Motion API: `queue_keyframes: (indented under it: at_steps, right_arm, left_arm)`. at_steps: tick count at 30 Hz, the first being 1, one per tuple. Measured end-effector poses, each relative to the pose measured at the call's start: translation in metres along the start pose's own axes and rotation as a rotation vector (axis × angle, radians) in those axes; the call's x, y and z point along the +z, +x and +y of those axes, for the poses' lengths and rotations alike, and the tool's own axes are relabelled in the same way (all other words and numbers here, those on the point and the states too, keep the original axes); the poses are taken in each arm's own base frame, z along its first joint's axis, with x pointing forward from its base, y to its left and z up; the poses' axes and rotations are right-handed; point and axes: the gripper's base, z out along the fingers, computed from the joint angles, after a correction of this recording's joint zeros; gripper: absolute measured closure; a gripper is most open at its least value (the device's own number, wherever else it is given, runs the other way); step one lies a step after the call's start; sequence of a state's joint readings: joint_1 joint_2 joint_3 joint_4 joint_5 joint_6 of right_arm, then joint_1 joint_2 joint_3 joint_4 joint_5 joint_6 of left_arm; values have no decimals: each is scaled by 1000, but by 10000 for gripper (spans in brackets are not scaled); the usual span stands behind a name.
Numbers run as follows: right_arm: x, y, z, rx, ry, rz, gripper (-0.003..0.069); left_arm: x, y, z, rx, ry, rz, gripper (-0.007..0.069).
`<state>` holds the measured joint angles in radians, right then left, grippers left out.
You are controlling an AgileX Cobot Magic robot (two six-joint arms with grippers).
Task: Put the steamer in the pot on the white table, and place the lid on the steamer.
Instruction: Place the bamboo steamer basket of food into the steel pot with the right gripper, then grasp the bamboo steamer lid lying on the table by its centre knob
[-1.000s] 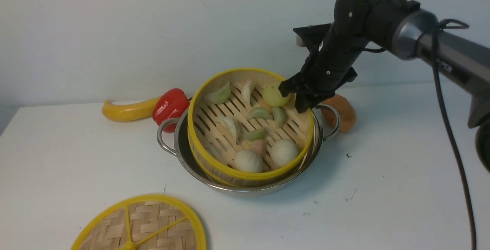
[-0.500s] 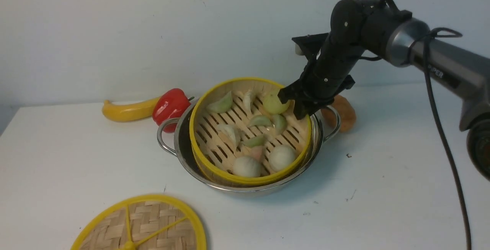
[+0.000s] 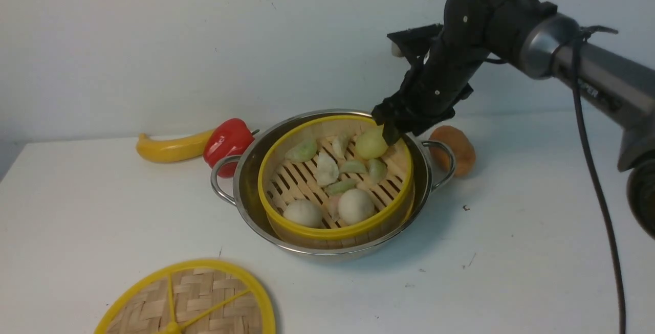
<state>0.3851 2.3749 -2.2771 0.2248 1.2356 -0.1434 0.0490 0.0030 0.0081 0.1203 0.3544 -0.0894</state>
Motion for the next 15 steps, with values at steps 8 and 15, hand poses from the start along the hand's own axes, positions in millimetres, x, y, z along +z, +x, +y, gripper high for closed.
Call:
queue_keyframes:
  at_steps: [8,15]
  right_arm:
    - [-69,-31,8,2,39,-220,349]
    - [-135,-38,3,20,231,-358,583]
  left_arm:
    - [0,0,0,0,0,0,384]
    - [0,0,0,0,0,0,384]
